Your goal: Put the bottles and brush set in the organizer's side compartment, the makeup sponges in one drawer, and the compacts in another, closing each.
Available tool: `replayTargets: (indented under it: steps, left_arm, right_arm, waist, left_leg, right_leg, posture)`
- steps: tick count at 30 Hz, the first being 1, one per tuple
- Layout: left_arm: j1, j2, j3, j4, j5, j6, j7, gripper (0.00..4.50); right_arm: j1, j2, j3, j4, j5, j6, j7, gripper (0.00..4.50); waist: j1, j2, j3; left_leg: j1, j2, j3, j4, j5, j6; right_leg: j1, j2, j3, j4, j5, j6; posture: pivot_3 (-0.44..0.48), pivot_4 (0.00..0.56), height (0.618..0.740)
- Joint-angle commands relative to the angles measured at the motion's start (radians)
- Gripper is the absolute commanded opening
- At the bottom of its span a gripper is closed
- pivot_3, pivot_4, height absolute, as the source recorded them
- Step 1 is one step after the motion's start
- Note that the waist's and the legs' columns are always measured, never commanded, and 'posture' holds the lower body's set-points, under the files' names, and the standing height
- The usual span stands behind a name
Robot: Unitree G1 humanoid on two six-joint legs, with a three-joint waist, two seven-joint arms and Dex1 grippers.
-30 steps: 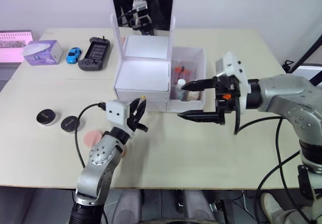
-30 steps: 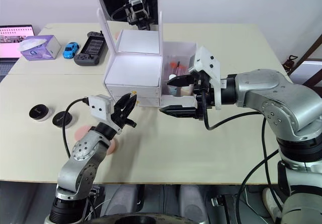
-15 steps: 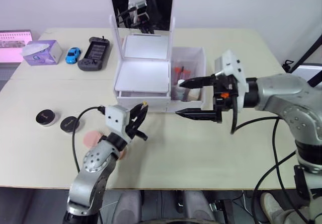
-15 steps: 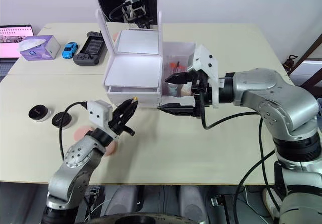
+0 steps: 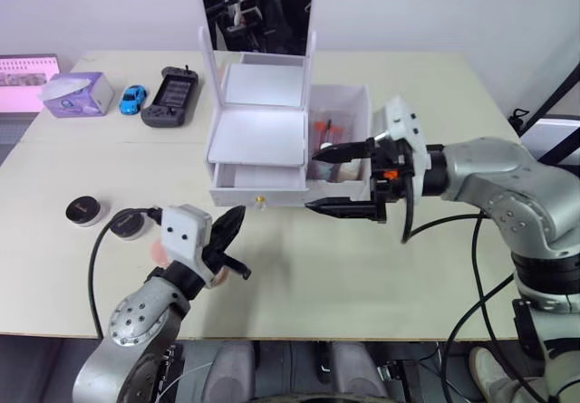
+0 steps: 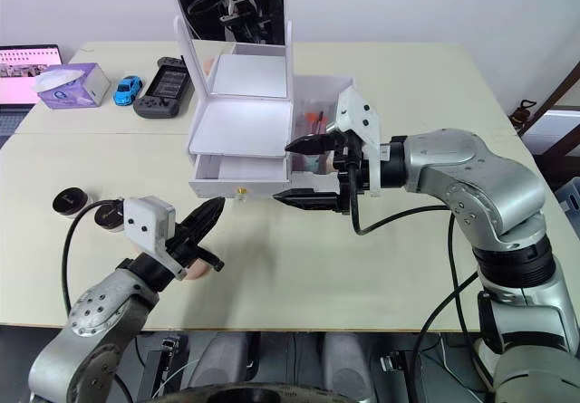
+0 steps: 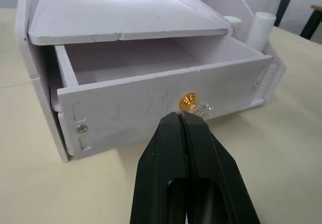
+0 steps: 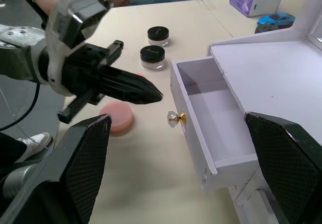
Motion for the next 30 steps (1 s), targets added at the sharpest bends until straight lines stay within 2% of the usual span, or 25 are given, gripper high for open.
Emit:
replayTargets:
  steps: [1,2,5,11,22,30]
  left_arm:
    - [-0.018,-0.003,0.02,-0.054,-0.059,0.027,0.009,0.04]
    - [-0.024,-0.005,0.02,-0.055,-0.069,0.034,0.011,0.04]
    - [-0.048,-0.016,0.022,-0.055,-0.116,0.04,0.009,0.82]
    - [-0.034,-0.007,-0.041,-0.042,-0.027,0.013,0.049,3.88]
    - [0.03,-0.1,-0.209,-0.081,0.157,-0.013,0.211,3.88]
    - [0.047,-0.121,-0.249,-0.037,0.233,-0.079,0.227,3.88]
  right_arm:
    - [-0.023,0.011,-0.006,-0.006,-0.006,-0.025,0.01,4.5]
    - [-0.024,0.013,-0.005,-0.005,-0.008,-0.025,0.011,4.5]
    - [-0.021,0.011,-0.012,-0.006,-0.01,-0.024,0.013,4.5]
    - [-0.017,0.002,-0.02,-0.024,-0.001,-0.01,0.008,4.5]
    - [-0.046,0.004,-0.007,-0.026,0.018,0.024,0.026,4.5]
    - [-0.059,0.013,-0.002,-0.028,0.016,0.031,0.021,4.5]
  waist:
    - [0.001,0.0,0.0]
    - [0.002,0.0,0.0]
    - [0.003,0.0,0.0]
    - [0.0,0.0,0.0]
    - [0.002,0.0,0.0]
    - [0.003,0.0,0.0]
  left_leg:
    - [0.0,0.0,0.0,0.0,0.0,0.0]
    - [0.0,0.0,0.0,0.0,0.0,0.0]
    - [0.0,0.0,0.0,0.0,0.0,0.0]
    - [0.0,0.0,0.0,0.0,0.0,0.0]
    - [0.0,0.0,0.0,0.0,0.0,0.0]
    - [-0.001,0.0,0.0,0.0,0.0,0.0]
  right_leg:
    - [0.0,0.0,0.0,0.0,0.0,0.0]
    - [0.0,0.0,0.0,0.0,0.0,0.0]
    - [0.0,0.0,0.0,0.0,0.0,0.0]
    - [0.0,0.0,0.0,0.0,0.002,-0.003]
    - [0.0,0.0,0.0,0.0,0.0,0.0]
    - [0.0,0.0,0.0,-0.001,0.0,0.0]
  posture:
    - [0.0,0.15,0.74]
    - [0.0,0.15,0.74]
    - [0.0,0.15,0.74]
    - [0.0,0.15,0.74]
    - [0.0,0.15,0.74]
    - [0.0,0.15,0.74]
